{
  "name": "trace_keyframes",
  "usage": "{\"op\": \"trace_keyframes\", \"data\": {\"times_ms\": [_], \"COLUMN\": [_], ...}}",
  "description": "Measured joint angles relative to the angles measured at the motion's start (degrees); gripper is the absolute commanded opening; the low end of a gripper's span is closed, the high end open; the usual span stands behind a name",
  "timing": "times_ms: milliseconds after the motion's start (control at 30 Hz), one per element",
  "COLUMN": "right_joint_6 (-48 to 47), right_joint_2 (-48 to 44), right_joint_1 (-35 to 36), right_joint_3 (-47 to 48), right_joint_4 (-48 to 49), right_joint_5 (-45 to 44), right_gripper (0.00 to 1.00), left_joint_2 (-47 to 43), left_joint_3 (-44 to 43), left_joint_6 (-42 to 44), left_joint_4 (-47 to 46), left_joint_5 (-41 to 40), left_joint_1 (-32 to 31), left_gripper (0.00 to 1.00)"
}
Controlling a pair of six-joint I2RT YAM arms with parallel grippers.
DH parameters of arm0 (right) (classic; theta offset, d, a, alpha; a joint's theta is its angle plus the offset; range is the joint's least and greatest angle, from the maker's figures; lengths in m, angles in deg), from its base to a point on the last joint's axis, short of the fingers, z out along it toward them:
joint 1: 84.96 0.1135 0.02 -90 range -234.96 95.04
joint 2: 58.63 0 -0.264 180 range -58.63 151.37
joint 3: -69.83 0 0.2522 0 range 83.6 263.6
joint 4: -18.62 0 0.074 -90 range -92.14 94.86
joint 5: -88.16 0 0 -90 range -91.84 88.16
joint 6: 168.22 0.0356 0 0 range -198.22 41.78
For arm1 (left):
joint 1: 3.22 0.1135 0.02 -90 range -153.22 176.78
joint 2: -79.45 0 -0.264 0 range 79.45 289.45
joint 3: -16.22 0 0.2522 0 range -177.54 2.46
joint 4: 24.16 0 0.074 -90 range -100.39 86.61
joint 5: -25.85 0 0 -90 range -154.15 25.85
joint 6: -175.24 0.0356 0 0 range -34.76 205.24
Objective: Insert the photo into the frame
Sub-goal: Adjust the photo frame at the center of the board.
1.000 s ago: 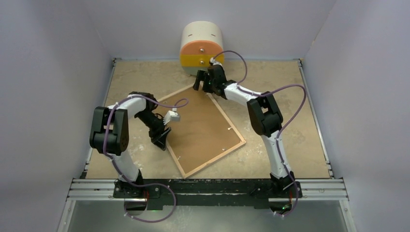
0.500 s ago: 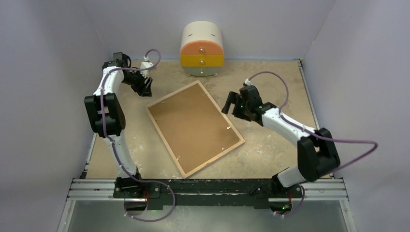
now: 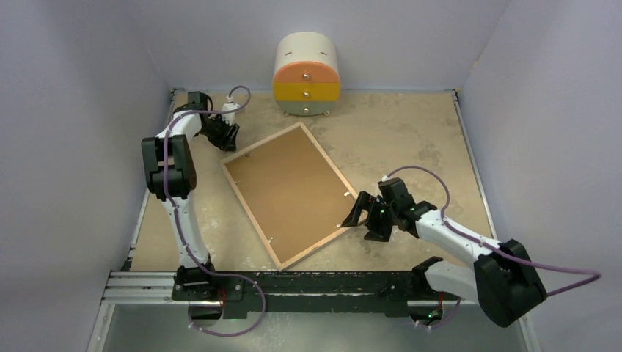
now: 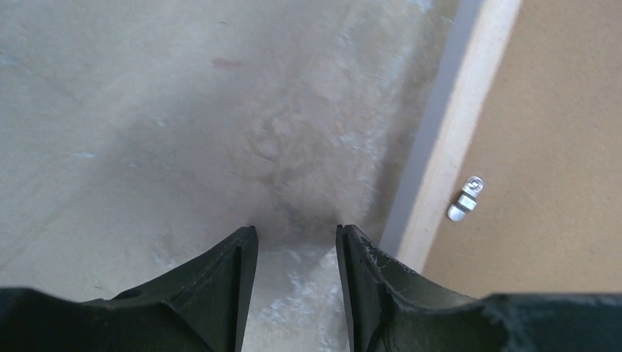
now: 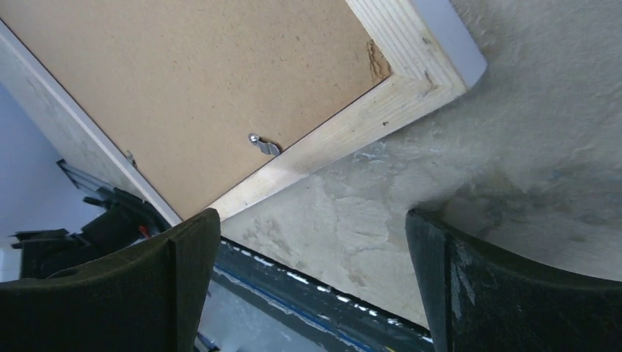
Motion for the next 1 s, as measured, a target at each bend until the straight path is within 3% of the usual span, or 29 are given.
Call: {"op": "trace_keyframes", "data": {"times_ms": [200, 333, 533, 667, 800, 1000], "right_joint_6": [1.86, 1.09, -3.87, -6.84, -7.41, -3.67], "right_joint_2": [9.49, 16.33, 24.61, 23.58, 19.61, 21.77], "right_joint_1": [-1.03, -7.37, -13.70, -13.81, -9.75, 7.21], "right_joint_3": [3.21, 8.74, 19.37, 22.43, 24.74, 27.04], "right_joint_4": [7.21, 8.15, 6.91, 5.42, 5.55, 14.67], "right_joint_5": [3.04, 3.08, -2.86, -8.11, -12.11, -11.08], "right_gripper": [0.99, 0.99, 0.95, 0.89, 0.85, 0.80], "left_joint_2": [-5.88, -10.91, -17.66, -20.76, -19.78, -16.85], "left_joint_3": [9.90, 17.29, 26.12, 30.60, 31.04, 29.55], "left_joint_6": [5.40, 10.88, 18.21, 23.61, 26.84, 30.82], "left_joint_4": [-2.25, -1.33, 5.86, 13.68, 22.05, 29.94], "left_joint_5": [0.02, -0.31, 2.01, 4.70, 7.87, 12.07], "left_joint_1": [-0.83, -0.79, -0.87, -0.83, -0.31, 1.68], "left_gripper": [0.45, 0.44, 0.44, 0.44, 0.44, 0.44]}}
